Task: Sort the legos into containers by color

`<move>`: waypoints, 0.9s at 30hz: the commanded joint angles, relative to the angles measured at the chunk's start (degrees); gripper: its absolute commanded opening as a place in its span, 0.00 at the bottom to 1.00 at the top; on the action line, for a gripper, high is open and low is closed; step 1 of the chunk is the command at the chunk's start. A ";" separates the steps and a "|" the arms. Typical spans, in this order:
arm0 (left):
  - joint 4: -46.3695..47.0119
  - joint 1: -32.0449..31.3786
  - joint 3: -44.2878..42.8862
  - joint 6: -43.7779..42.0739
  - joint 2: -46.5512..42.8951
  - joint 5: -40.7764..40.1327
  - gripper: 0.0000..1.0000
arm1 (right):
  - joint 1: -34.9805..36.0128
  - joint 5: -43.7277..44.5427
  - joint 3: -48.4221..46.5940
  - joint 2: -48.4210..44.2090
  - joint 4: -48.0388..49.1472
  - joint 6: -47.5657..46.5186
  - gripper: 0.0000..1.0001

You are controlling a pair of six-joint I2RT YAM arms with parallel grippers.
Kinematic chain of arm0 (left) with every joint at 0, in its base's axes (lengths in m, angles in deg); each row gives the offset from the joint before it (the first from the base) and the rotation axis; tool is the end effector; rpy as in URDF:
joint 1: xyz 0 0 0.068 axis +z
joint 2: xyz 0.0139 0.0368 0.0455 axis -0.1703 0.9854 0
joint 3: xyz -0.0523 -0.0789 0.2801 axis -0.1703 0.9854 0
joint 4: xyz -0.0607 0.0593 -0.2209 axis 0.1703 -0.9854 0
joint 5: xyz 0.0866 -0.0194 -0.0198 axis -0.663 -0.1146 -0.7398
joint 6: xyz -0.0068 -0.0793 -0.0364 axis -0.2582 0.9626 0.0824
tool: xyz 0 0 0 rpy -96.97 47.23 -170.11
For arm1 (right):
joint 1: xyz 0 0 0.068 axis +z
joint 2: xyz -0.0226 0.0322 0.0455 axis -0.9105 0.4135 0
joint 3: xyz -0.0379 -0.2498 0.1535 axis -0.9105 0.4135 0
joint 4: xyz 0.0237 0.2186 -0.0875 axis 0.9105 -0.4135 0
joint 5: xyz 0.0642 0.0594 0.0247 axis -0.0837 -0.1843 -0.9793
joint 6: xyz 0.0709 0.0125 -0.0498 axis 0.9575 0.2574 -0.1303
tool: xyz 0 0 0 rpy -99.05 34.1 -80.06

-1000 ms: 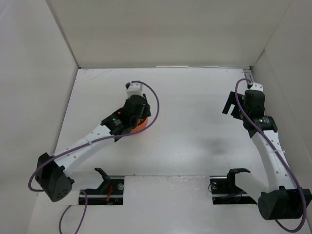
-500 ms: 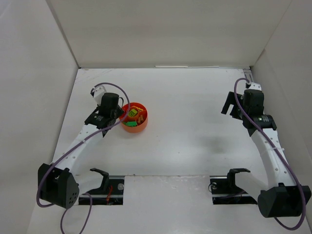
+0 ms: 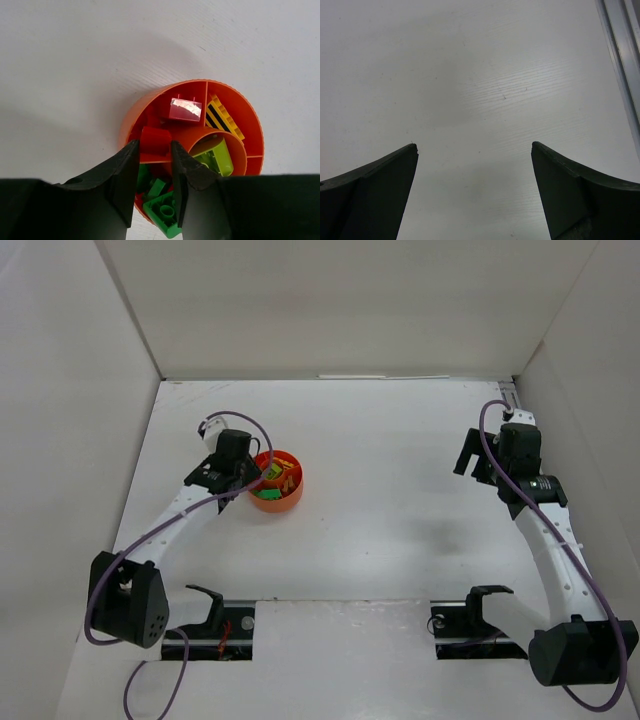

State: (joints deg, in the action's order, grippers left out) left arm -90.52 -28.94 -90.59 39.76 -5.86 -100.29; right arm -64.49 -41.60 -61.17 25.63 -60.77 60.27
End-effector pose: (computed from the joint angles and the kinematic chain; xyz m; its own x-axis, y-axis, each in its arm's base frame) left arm 0.2637 -0.0670 0.2732 -0.4833 -0.4852 -0.7287 -0.2960 0.8739 -0.3856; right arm 0.2087 -0.0073 0.3167 -0.5604 0.2237 -0.7975 0.2367 0.9659 0.1046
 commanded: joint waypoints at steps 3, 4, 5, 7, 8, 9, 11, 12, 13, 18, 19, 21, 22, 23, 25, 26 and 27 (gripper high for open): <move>2.61 -0.02 -0.81 -1.40 -0.25 2.82 0.31 | -0.47 0.71 -1.79 -0.14 0.86 -0.51 1.00; 3.22 -0.02 -0.80 -1.40 -0.25 2.82 0.33 | -0.47 0.71 -1.80 -0.14 0.86 -0.51 1.00; 3.23 -0.02 -0.80 -1.40 -0.25 3.34 0.33 | -0.47 0.71 -1.80 -0.14 0.86 -0.51 1.00; 3.23 -0.02 -0.80 -1.93 -0.25 3.35 0.36 | -0.47 0.71 -1.80 -0.14 0.86 -0.51 1.00; 2.62 -0.02 -1.41 -1.93 -0.25 3.35 0.36 | -0.47 0.71 -1.80 -0.14 0.86 -0.51 1.00; 2.61 -0.02 -1.42 -1.93 -0.25 3.35 0.37 | -0.47 0.71 -1.80 -0.14 0.86 -0.51 1.00; 1.39 -0.02 -2.12 -1.93 -0.77 2.73 0.38 | -0.47 0.71 -1.80 -0.14 0.34 -1.03 1.00; 0.86 -0.02 -2.81 -1.41 -1.30 2.73 0.43 | -0.47 0.71 -1.80 -0.14 0.33 -1.04 1.00; 0.33 -0.02 -3.34 -1.40 -2.09 2.73 0.52 | -0.47 0.71 -1.80 -0.75 0.33 -1.04 1.00; -5.36 -3.63 -6.68 0.43 -7.89 -1.48 1.00 | -0.47 -1.66 -1.80 -1.99 0.95 -2.36 1.00; -6.60 -3.63 -6.69 1.40 -9.46 -1.49 1.00 | -0.47 -2.53 -1.80 -2.60 1.65 -2.88 1.00; -9.59 -3.63 -7.39 2.20 -11.05 -2.45 1.00 | -0.47 -3.24 -1.27 -3.13 1.65 -2.88 1.00; -10.21 -3.63 -7.39 2.81 -11.84 -2.45 1.00 | -0.47 -3.76 -0.75 -3.83 1.65 -2.88 1.00; -10.74 -3.63 -7.39 2.82 -13.50 -2.98 1.00 | -0.47 -3.77 -0.74 -3.84 1.65 -2.88 1.00; -12.41 -3.63 -6.78 3.43 -15.27 -3.50 1.00 | -0.47 -4.30 0.31 -4.45 2.18 -2.88 1.00; -12.42 -3.63 -6.78 4.04 -16.85 -3.51 1.00 | -0.47 -4.30 0.31 -5.06 2.18 -3.40 1.00; -13.02 -3.63 -6.08 4.05 -17.56 -4.12 1.00 | -0.47 -4.99 0.31 -5.07 2.18 -3.41 1.00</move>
State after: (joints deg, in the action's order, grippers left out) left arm -99.74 -32.57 -96.23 42.09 -20.98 -102.02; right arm -64.49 -44.81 -61.15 22.06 -60.75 58.04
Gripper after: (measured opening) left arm 0.997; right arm 0.994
